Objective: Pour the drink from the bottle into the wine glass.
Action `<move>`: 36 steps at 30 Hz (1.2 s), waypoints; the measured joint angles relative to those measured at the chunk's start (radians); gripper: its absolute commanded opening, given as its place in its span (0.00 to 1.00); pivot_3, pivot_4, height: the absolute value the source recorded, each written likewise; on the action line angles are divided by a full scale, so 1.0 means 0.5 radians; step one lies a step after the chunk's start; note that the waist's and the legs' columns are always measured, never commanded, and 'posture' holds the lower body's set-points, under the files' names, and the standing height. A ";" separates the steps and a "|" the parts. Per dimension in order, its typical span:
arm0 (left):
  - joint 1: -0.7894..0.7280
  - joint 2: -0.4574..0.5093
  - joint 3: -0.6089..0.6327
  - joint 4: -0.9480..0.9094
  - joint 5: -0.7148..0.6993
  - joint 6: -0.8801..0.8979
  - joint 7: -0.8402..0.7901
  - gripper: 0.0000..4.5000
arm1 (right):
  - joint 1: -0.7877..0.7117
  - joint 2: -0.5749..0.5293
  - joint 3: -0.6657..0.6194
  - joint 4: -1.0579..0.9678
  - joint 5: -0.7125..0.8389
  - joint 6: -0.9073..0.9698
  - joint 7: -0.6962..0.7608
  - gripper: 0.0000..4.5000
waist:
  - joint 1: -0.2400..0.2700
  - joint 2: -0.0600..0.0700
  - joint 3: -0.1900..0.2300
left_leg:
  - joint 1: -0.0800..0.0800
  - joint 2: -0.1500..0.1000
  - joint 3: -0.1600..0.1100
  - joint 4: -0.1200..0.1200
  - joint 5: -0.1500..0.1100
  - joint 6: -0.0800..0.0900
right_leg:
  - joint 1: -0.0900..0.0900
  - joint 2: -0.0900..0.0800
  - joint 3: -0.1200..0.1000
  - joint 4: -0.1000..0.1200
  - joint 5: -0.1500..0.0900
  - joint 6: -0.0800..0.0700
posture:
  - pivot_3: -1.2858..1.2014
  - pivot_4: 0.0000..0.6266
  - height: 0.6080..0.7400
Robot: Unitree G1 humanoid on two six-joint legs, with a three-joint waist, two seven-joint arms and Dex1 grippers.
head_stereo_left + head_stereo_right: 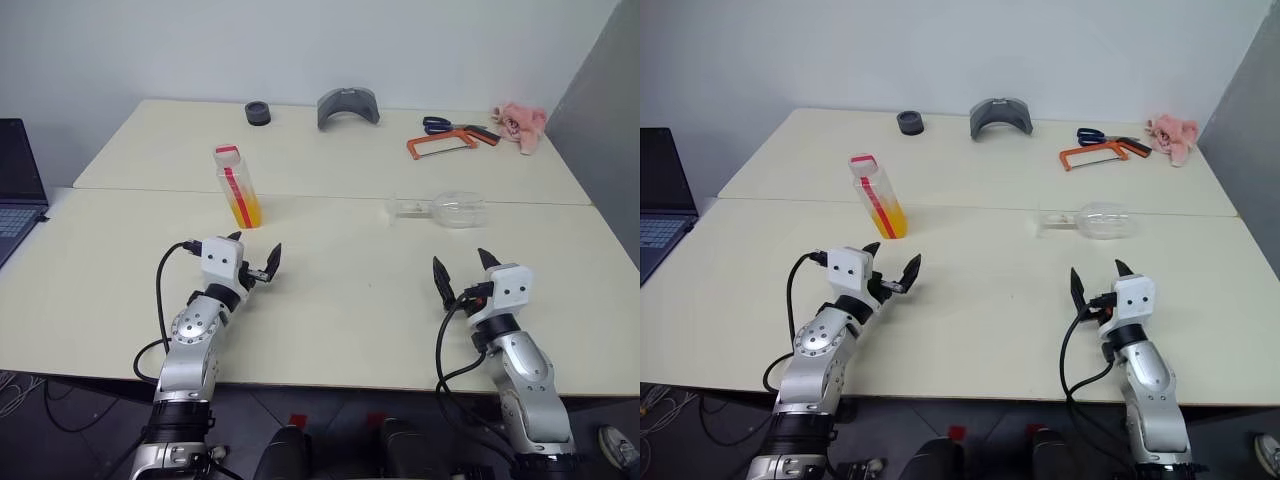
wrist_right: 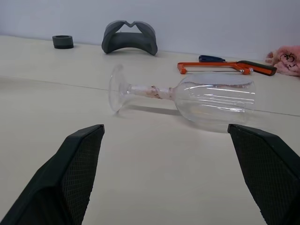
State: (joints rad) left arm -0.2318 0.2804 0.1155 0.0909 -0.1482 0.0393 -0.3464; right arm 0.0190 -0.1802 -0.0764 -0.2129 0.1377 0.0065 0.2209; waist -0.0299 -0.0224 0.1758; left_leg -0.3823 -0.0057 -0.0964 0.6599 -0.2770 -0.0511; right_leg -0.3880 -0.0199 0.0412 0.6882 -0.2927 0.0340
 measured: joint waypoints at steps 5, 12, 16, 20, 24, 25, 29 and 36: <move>-0.006 0.001 0.001 0.000 -0.009 0.000 -0.004 0.99 | 0.000 0.004 0.001 0.000 0.000 0.000 0.003 1.00 | 0.000 0.000 0.000 | 0.000 0.000 0.000 0.000 0.000 0.000 | 0.000 0.000 0.000 0.000 0.000 0.000 | 0.52 0.24 1.00; -0.012 0.001 0.001 0.000 0.001 0.000 0.020 0.99 | 0.000 0.004 0.001 0.000 0.000 0.000 0.032 1.00 | 0.000 0.000 0.000 | 0.000 0.000 0.000 0.000 0.000 0.000 | 0.000 0.000 0.000 0.000 0.000 0.000 | 0.52 0.24 1.00; -0.012 0.000 0.001 0.000 0.002 -0.007 0.019 0.99 | 0.000 0.004 0.001 0.000 0.000 0.000 0.036 1.00 | 0.000 0.000 0.000 | 0.000 0.000 0.000 0.000 0.000 0.000 | 0.000 0.000 0.000 0.000 0.000 0.000 | 0.52 0.24 1.00; -0.012 0.000 0.001 0.000 0.001 -0.008 0.018 0.99 | -0.002 0.004 0.002 0.000 0.003 0.001 0.041 1.00 | 0.000 0.000 0.000 | 0.000 0.000 0.000 0.000 0.000 0.000 | 0.000 0.000 0.000 0.000 0.000 0.000 | 0.52 0.24 1.00; -0.012 -0.001 0.001 0.000 -0.003 -0.008 0.015 0.99 | -0.002 0.004 0.003 0.000 0.006 0.007 0.044 1.00 | 0.000 0.000 0.000 | 0.000 0.000 0.000 0.000 0.000 0.000 | 0.000 0.000 0.000 0.000 0.000 0.000 | 0.52 0.24 1.00; -0.012 -0.001 0.001 0.000 -0.005 -0.008 0.015 0.99 | -0.002 0.004 0.005 0.000 0.006 0.007 0.048 1.00 | 0.000 0.000 0.000 | 0.000 0.000 0.000 0.000 0.000 0.000 | 0.000 0.000 0.000 0.000 0.000 0.000 | 0.52 0.24 1.00; -0.012 -0.001 0.001 0.000 -0.014 -0.005 0.011 0.99 | -0.002 0.003 0.031 0.000 0.007 0.008 0.072 1.00 | 0.000 0.000 0.000 | 0.000 0.000 0.000 0.000 0.000 0.000 | 0.000 0.000 0.000 0.000 0.000 0.000 | 0.52 0.24 1.00; -0.012 -0.001 0.001 0.000 -0.020 -0.002 0.005 0.99 | -0.003 0.006 0.041 0.000 0.045 0.024 0.096 1.00 | 0.003 0.000 0.000 | 0.002 0.010 0.029 0.000 0.000 0.000 | -0.006 0.003 0.013 0.000 0.000 0.000 | 0.52 0.24 1.00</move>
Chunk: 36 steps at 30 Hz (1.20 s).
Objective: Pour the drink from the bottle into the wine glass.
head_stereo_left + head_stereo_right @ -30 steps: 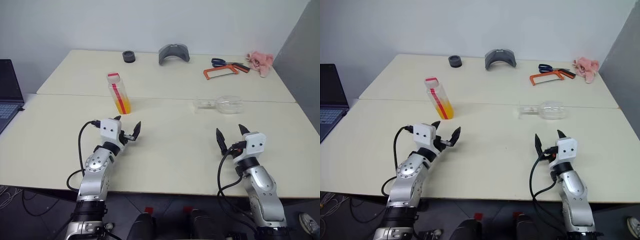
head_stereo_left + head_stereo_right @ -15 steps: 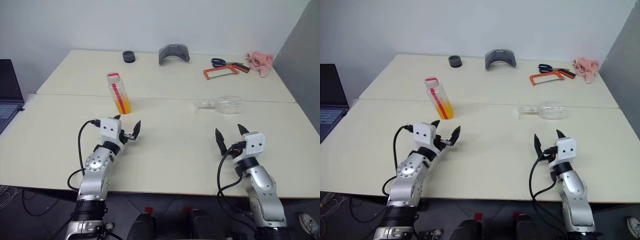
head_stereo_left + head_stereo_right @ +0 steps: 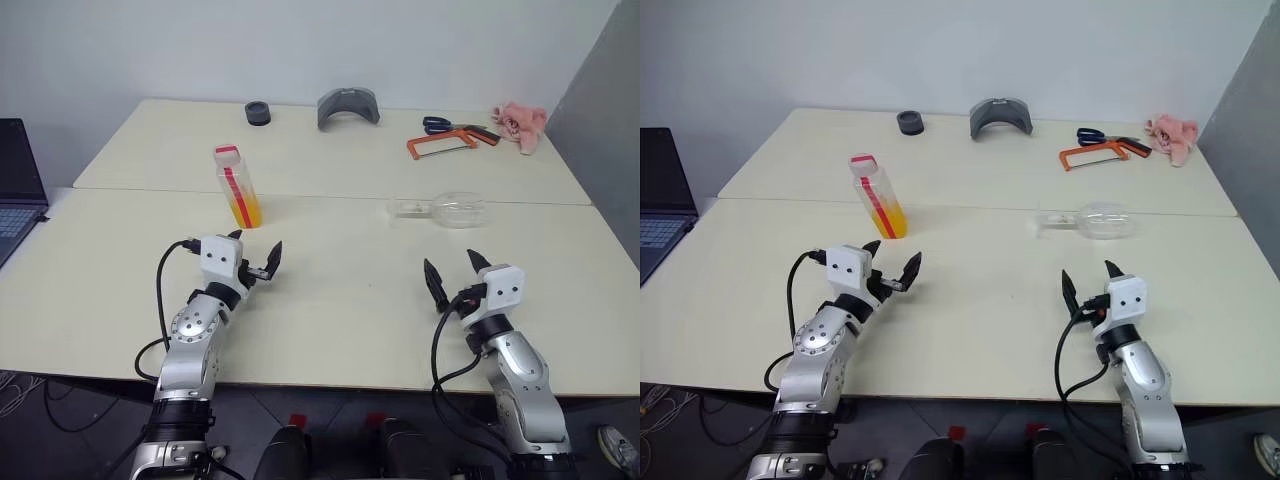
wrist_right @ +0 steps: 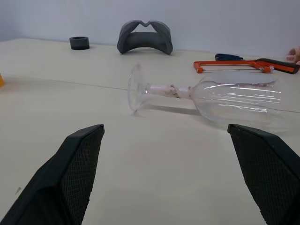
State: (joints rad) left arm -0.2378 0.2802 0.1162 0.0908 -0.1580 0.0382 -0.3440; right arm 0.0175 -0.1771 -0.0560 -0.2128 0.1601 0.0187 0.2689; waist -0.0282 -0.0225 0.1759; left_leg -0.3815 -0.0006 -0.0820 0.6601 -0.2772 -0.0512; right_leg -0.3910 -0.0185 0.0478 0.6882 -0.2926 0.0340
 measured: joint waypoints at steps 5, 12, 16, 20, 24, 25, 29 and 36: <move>0.000 0.000 -0.001 0.000 0.000 0.000 0.000 0.99 | -0.001 -0.001 0.002 0.000 -0.001 0.015 0.011 1.00 | -0.004 0.000 0.000 | 0.000 -0.005 -0.003 -0.002 -0.001 0.001 | 0.001 0.001 -0.002 0.000 0.000 0.001 | 0.52 0.24 1.00; -0.004 0.000 0.016 0.000 -0.001 -0.010 0.003 0.99 | -0.012 -0.001 0.019 0.000 -0.002 0.016 0.027 1.00 | -0.004 0.000 0.000 | -0.001 -0.007 -0.010 -0.001 -0.001 0.001 | 0.004 -0.002 -0.008 0.000 0.000 0.001 | 0.52 0.24 1.00; -0.005 0.000 0.020 0.000 -0.004 -0.036 0.008 0.99 | -0.012 -0.009 0.026 0.000 -0.001 0.017 0.040 1.00 | -0.004 0.000 0.000 | -0.001 -0.007 -0.010 -0.001 -0.001 0.000 | 0.004 -0.002 -0.008 0.000 0.000 0.001 | 0.52 0.24 1.00; -0.044 0.000 0.068 0.007 -0.042 -0.037 0.014 0.99 | -0.013 -0.066 0.083 -0.079 0.035 0.086 0.125 1.00 | -0.004 0.000 0.000 | -0.001 -0.007 -0.011 -0.001 -0.001 0.000 | 0.004 -0.002 -0.008 0.000 0.000 0.001 | 0.52 0.24 1.00; -0.101 -0.003 0.083 0.041 -0.043 -0.031 0.047 0.99 | -0.019 -0.153 0.151 -0.305 0.142 0.252 0.246 1.00 | -0.003 0.000 0.000 | -0.001 -0.008 -0.015 0.000 -0.001 0.001 | 0.005 -0.002 -0.009 -0.001 0.000 0.001 | 0.52 0.24 1.00; -0.116 -0.014 0.084 0.047 -0.041 -0.019 0.070 0.99 | -0.022 -0.197 0.179 -0.375 0.177 0.316 0.290 1.00 | -0.003 0.000 0.000 | -0.002 -0.009 -0.018 0.000 -0.001 0.001 | 0.005 -0.002 -0.010 -0.002 0.000 0.001 | 0.52 0.24 1.00; -0.234 -0.051 0.095 0.129 -0.031 0.052 0.200 0.99 | -0.084 -0.318 0.254 -0.533 0.265 0.538 0.397 1.00 | -0.002 -0.001 0.001 | -0.003 -0.011 -0.029 0.000 0.000 0.000 | 0.007 -0.002 -0.015 -0.003 0.000 0.001 | 0.52 0.24 1.00; -0.447 -0.054 0.096 0.253 -0.038 0.139 0.245 0.99 | -0.180 -0.351 0.293 -0.595 0.317 0.732 0.423 1.00 | -0.003 -0.001 0.001 | -0.005 -0.012 -0.031 -0.001 0.000 0.000 | 0.007 -0.002 -0.016 -0.008 0.000 0.001 | 0.52 0.24 1.00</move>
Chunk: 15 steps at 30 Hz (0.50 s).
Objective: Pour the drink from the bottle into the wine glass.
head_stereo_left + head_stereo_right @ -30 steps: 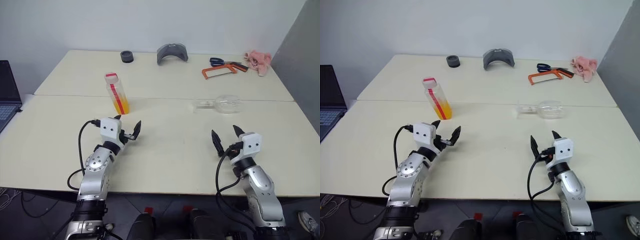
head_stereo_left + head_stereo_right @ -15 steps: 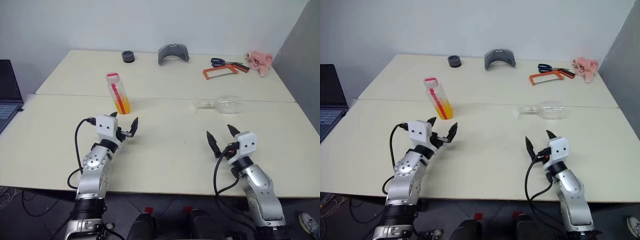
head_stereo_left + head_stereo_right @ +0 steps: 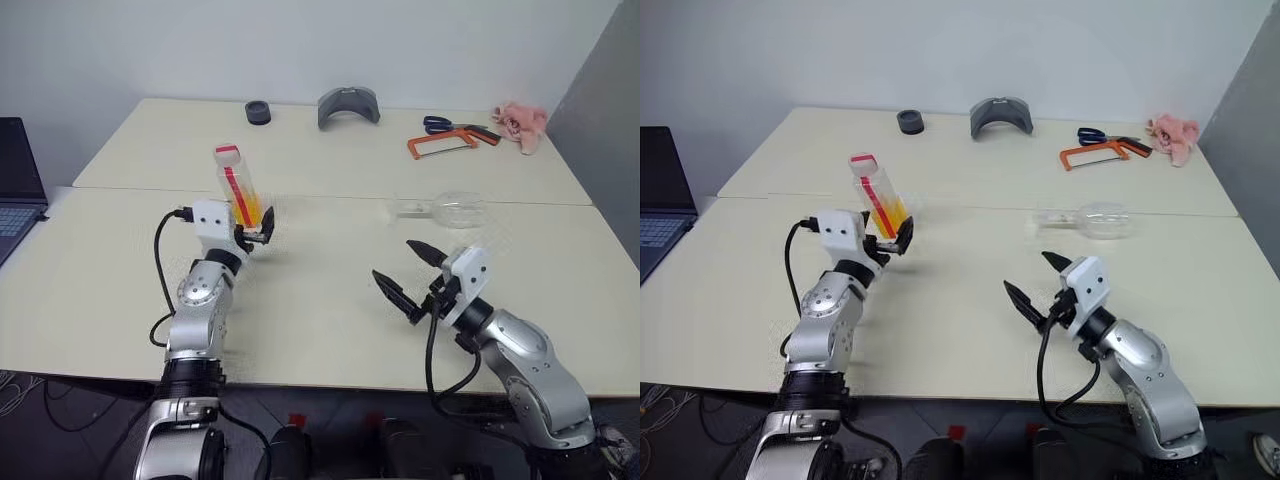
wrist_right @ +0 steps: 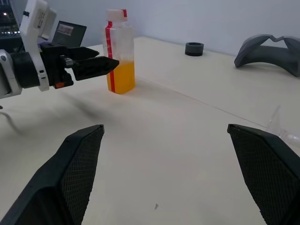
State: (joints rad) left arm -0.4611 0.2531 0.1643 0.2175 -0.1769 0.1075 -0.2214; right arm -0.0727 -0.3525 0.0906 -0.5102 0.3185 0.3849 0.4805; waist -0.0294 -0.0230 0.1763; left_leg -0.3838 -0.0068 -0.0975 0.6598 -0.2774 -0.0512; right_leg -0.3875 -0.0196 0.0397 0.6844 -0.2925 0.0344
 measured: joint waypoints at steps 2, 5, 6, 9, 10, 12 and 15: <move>-0.034 0.001 0.002 0.052 0.007 -0.002 0.034 0.99 | 0.000 -0.005 0.002 -0.001 0.018 0.030 0.004 1.00 | 0.000 0.000 0.000 | 0.000 0.000 -0.001 0.000 0.000 0.000 | 0.000 0.000 0.000 -0.001 0.000 0.000 | 0.52 0.24 1.00; -0.068 0.001 0.009 0.115 0.033 -0.004 0.113 0.99 | 0.000 -0.047 0.000 -0.008 0.056 0.083 0.037 1.00 | 0.000 0.000 0.000 | -0.001 0.000 -0.001 0.000 0.000 0.000 | 0.000 0.000 -0.001 -0.002 0.000 0.000 | 0.52 0.24 1.00; -0.073 0.000 0.018 0.128 0.040 -0.004 0.136 0.99 | 0.000 -0.054 -0.003 -0.015 0.078 0.097 0.044 1.00 | 0.000 0.000 0.000 | -0.001 0.000 -0.001 0.000 0.000 0.000 | 0.000 0.000 -0.001 -0.002 0.000 0.000 | 0.52 0.24 1.00; -0.082 -0.006 0.038 0.136 0.053 -0.007 0.199 0.99 | -0.016 -0.076 -0.007 -0.039 0.125 0.148 0.065 1.00 | 0.000 0.000 0.000 | -0.002 0.000 -0.002 0.000 0.000 0.000 | 0.000 0.000 -0.001 -0.003 0.000 0.000 | 0.52 0.24 1.00; -0.090 -0.006 0.043 0.137 0.062 -0.012 0.223 0.99 | -0.031 -0.081 -0.013 -0.045 0.144 0.170 0.070 1.00 | 0.000 0.000 0.000 | -0.002 0.000 -0.002 0.000 0.000 0.000 | 0.000 0.000 -0.001 -0.003 0.000 0.001 | 0.52 0.24 1.00; -0.105 -0.006 0.044 0.145 0.081 -0.016 0.253 0.99 | -0.056 -0.087 -0.028 -0.063 0.180 0.205 0.071 1.00 | 0.000 0.000 0.000 | -0.002 0.000 -0.003 0.000 0.000 0.000 | 0.000 0.000 -0.001 -0.003 0.001 0.001 | 0.52 0.24 1.00; -0.147 -0.006 0.042 0.198 0.094 -0.016 0.275 0.99 | -0.115 -0.087 -0.047 -0.071 0.232 0.276 0.064 1.00 | 0.000 0.000 0.000 | -0.002 -0.001 -0.002 0.000 0.000 0.000 | 0.000 0.000 -0.002 -0.003 0.001 0.001 | 0.52 0.24 1.00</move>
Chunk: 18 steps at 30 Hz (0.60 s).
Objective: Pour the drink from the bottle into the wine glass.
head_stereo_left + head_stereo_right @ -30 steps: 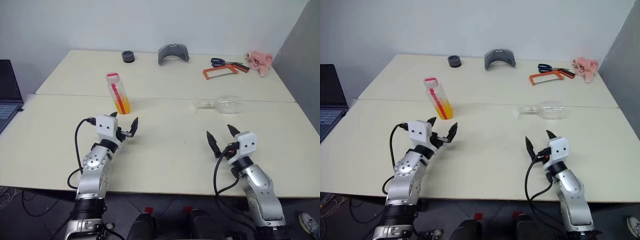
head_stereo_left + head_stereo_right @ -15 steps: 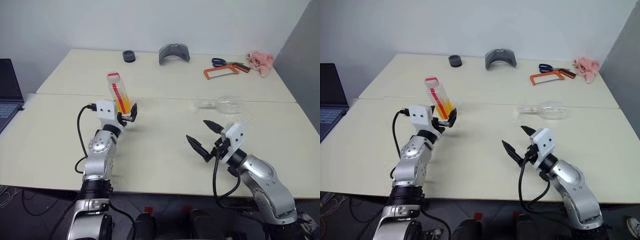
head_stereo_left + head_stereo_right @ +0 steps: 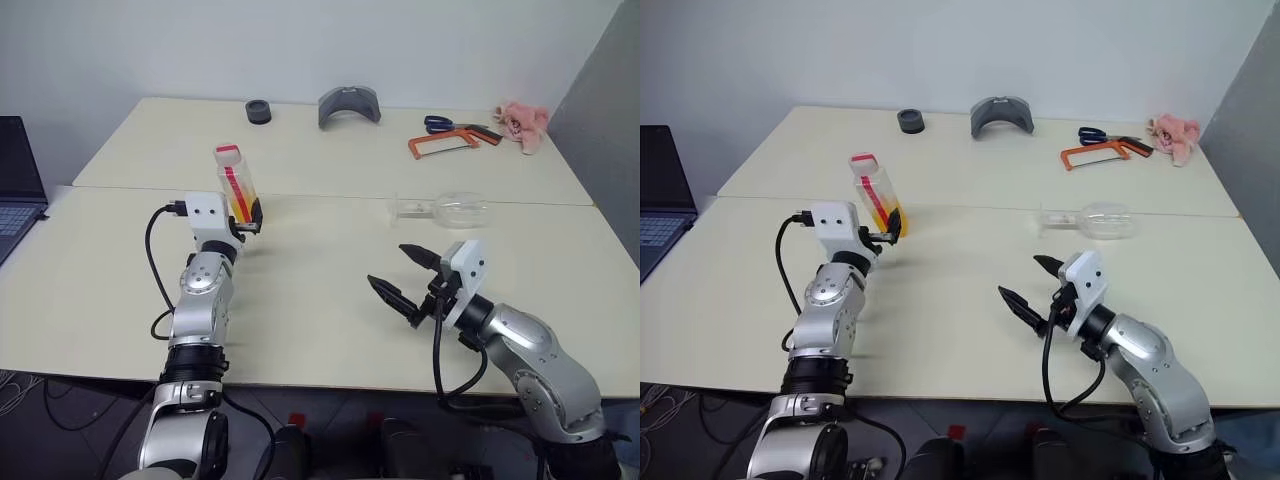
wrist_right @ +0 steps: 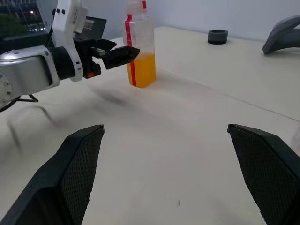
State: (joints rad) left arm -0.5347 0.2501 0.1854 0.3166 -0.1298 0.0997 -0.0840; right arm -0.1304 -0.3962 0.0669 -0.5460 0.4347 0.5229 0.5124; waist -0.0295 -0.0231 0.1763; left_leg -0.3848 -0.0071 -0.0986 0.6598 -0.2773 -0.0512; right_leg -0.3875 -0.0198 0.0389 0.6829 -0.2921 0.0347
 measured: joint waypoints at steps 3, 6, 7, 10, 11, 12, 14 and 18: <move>-0.043 0.002 -0.001 0.061 0.015 -0.003 0.013 0.99 | -0.063 0.015 -0.010 -0.001 0.032 0.060 -0.029 1.00 | 0.000 0.000 0.000 | 0.000 0.000 -0.001 0.000 0.000 0.000 | 0.000 0.000 -0.001 0.000 0.000 0.000 | 0.52 0.24 1.00; -0.099 0.002 -0.007 0.130 0.046 -0.008 0.029 0.99 | -0.136 0.042 -0.007 0.000 0.039 0.100 -0.057 1.00 | 0.000 0.000 0.000 | -0.001 -0.001 -0.001 0.000 0.000 0.000 | 0.000 0.000 -0.001 0.000 0.000 0.000 | 0.52 0.24 1.00; -0.116 0.002 -0.006 0.150 0.055 -0.009 0.035 0.99 | -0.150 0.044 -0.005 0.002 0.039 0.107 -0.062 1.00 | 0.001 0.000 0.000 | -0.001 -0.001 -0.001 0.000 0.000 0.000 | 0.000 0.000 -0.001 0.000 0.000 0.000 | 0.52 0.24 1.00; -0.153 0.002 -0.006 0.190 0.080 -0.015 0.068 0.99 | -0.178 0.044 0.024 0.007 0.033 0.110 -0.064 1.00 | 0.000 0.000 0.000 | -0.001 -0.001 -0.001 0.000 0.000 0.000 | -0.001 0.000 -0.001 -0.001 0.000 0.000 | 0.52 0.24 1.00; -0.168 0.003 -0.005 0.208 0.084 -0.022 0.074 0.99 | -0.187 0.046 0.039 0.008 0.033 0.111 -0.063 1.00 | 0.000 0.000 0.000 | -0.001 -0.001 -0.001 0.000 0.000 0.000 | -0.001 0.000 -0.001 -0.001 0.000 0.000 | 0.52 0.24 1.00; -0.183 0.004 -0.005 0.231 0.086 -0.031 0.081 0.99 | -0.199 0.046 0.052 0.010 0.032 0.111 -0.063 1.00 | 0.000 0.000 0.000 | -0.001 -0.001 -0.001 0.000 0.000 0.000 | -0.001 0.000 -0.001 -0.001 0.000 0.000 | 0.52 0.24 1.00; -0.212 0.013 -0.005 0.275 0.099 -0.043 0.096 0.99 | -0.220 0.047 0.071 0.011 0.032 0.111 -0.060 1.00 | 0.000 0.000 0.000 | -0.002 -0.001 -0.001 0.000 0.000 0.000 | -0.001 0.000 -0.001 -0.001 0.000 0.000 | 0.52 0.24 1.00; -0.276 0.045 0.000 0.389 0.114 -0.073 0.104 0.99 | -0.260 0.047 0.077 0.024 0.032 0.111 -0.052 1.00 | 0.000 0.000 0.000 | -0.002 -0.001 -0.002 0.000 0.000 0.000 | -0.001 -0.001 -0.002 -0.001 0.000 0.000 | 0.52 0.24 1.00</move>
State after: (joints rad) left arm -0.6727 0.2727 0.1852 0.5113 -0.0728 0.0630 -0.0321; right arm -0.2604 -0.3728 0.1055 -0.5341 0.4508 0.5784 0.4864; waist -0.0293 -0.0232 0.1764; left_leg -0.3859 -0.0075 -0.0993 0.6598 -0.2773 -0.0513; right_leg -0.3880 -0.0201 0.0381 0.6823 -0.2921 0.0347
